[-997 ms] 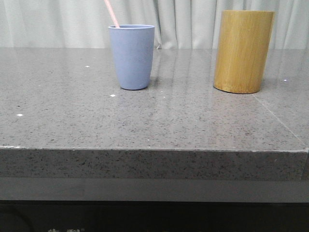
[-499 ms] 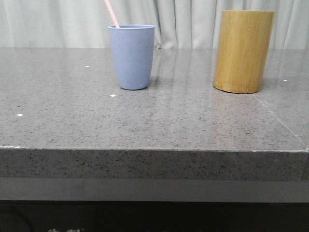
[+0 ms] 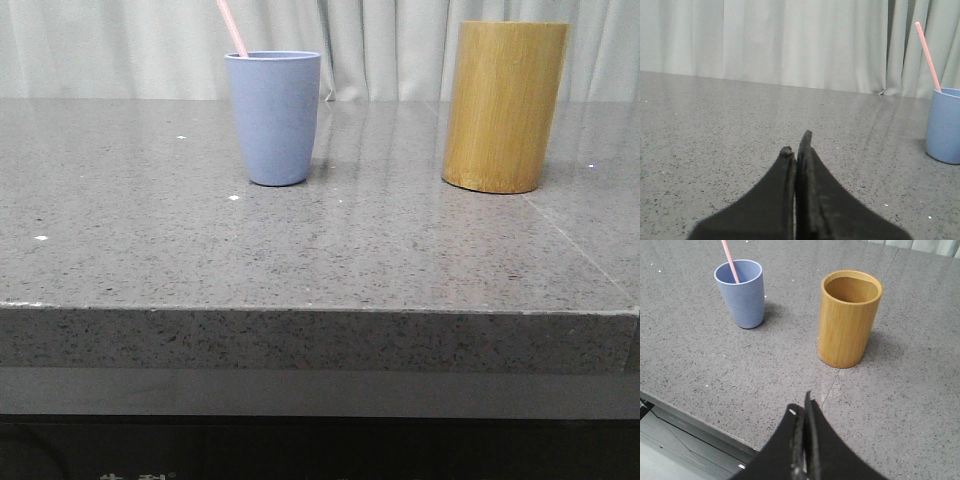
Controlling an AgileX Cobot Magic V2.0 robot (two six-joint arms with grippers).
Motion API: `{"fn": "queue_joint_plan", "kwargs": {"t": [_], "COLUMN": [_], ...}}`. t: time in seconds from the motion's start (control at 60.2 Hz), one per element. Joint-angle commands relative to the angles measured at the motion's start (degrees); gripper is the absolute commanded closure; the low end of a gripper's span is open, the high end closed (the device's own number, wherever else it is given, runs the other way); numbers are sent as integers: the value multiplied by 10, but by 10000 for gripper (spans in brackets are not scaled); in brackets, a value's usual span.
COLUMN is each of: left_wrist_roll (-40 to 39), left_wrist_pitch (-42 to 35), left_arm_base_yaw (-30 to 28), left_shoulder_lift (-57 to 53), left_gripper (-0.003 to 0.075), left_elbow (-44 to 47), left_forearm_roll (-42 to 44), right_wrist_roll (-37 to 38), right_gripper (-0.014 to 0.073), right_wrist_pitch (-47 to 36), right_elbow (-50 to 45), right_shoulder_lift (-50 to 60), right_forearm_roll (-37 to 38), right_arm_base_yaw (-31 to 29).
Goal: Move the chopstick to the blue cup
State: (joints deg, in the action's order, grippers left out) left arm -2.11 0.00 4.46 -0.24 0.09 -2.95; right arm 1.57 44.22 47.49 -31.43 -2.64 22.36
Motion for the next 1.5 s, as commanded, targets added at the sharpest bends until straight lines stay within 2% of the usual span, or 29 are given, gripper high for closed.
{"fn": "queue_joint_plan", "kwargs": {"t": [0.0,0.166,0.249,0.366,0.482,0.648,0.947,1.28,1.479], "left_wrist_roll": [-5,-5,-5,-5,-5,-5,-5,-5,-5], "left_wrist_pitch": [-45,-45,-45,-45,-45,-45,-45,-45,-45], "left_arm_base_yaw": [-1,-1,-1,-1,-1,-1,-1,-1,-1], "left_shoulder_lift": [-14,-14,-14,-14,-14,-14,-14,-14,-14], "left_gripper": [739,739,739,739,739,739,739,739,739], "left_elbow": [5,5,5,5,5,5,5,5,5], "left_forearm_roll": [0,0,0,0,0,0,0,0,0], "right_wrist_roll": [-1,-1,-2,-2,-2,-2,-1,-1,-1], "right_gripper": [662,662,662,662,662,662,662,662,662], "right_wrist_pitch": [-43,-47,-69,-180,-291,-403,-442,-438,-463], "right_elbow": [14,6,-23,-127,-244,-380,-488,-488,-488], "right_shoulder_lift": [-3,5,33,109,184,278,333,333,333], "right_forearm_roll": [5,8,19,19,19,19,19,19,12], "right_arm_base_yaw": [-5,-7,-40,-118,-170,-202,-203,-204,-205]}}
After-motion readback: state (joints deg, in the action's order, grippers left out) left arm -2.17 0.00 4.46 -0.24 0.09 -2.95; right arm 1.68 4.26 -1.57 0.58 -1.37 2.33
